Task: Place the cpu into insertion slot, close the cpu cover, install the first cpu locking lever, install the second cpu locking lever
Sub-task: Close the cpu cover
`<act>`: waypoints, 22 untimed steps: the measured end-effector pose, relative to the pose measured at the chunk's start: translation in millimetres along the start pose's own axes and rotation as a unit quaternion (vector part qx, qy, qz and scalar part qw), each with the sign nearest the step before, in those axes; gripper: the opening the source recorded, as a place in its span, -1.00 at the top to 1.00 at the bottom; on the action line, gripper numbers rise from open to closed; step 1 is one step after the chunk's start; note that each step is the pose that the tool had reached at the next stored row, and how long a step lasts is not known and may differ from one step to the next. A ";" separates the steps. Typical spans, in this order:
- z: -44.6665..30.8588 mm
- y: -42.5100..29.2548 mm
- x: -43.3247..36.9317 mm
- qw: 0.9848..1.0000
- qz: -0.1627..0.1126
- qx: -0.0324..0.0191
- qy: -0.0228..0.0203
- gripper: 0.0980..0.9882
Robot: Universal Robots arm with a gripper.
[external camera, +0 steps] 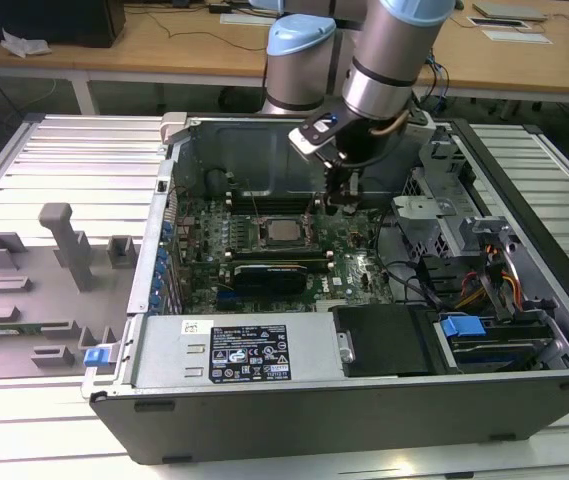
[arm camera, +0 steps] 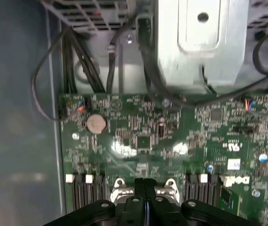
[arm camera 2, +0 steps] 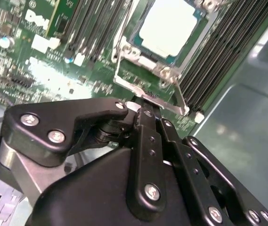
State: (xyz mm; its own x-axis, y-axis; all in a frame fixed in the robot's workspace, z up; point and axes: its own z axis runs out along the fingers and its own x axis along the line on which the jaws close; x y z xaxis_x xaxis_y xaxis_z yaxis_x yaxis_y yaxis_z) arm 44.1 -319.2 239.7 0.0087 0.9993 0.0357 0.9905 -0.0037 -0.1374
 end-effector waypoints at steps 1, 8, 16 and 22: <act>0.4 -2.8 0.5 1.000 0.000 -0.001 0.000 0.98; 2.7 -18.9 2.8 1.000 0.000 -0.004 0.000 0.98; 6.0 -31.4 2.7 0.998 -0.004 -0.063 0.000 0.98; 12.1 -53.7 2.3 0.998 -0.005 -0.067 -0.003 0.98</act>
State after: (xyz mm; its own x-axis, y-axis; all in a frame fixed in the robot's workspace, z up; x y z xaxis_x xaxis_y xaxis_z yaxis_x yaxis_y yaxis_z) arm -10.8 -316.2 235.1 -0.0017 0.9995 0.0303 1.0000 0.0018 -0.0044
